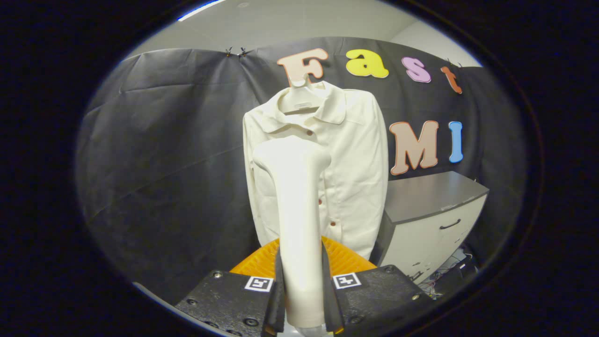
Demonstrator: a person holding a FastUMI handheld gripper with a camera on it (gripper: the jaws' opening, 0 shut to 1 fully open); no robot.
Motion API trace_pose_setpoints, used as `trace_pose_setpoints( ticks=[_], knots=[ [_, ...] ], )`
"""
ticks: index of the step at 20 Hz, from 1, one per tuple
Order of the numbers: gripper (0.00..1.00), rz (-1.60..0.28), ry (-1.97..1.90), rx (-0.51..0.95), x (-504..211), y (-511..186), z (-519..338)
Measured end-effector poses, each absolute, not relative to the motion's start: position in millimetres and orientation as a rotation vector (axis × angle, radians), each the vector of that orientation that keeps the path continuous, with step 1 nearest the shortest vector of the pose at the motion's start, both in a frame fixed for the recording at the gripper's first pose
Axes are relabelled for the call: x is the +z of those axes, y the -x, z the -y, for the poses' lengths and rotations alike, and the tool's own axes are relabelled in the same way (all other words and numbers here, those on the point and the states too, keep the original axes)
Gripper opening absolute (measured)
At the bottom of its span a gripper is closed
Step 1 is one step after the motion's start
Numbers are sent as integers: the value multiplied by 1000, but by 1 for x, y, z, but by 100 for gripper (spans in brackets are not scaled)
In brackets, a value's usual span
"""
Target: Iron the clothes twice with a garment steamer, once on the left side and once on the right side.
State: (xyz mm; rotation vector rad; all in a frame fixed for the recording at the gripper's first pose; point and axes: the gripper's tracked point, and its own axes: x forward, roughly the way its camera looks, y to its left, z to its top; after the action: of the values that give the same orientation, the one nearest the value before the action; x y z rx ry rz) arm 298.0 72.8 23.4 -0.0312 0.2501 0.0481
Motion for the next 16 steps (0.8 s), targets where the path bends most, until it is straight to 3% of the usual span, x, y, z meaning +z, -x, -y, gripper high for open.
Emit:
trace_pose_setpoints(
  ticks=[8, 16],
  knots=[
    [32, -196, -36, 123, 21, -362, -127],
    [32, -103, 33, 58, 21, -450, -111]
  ],
)
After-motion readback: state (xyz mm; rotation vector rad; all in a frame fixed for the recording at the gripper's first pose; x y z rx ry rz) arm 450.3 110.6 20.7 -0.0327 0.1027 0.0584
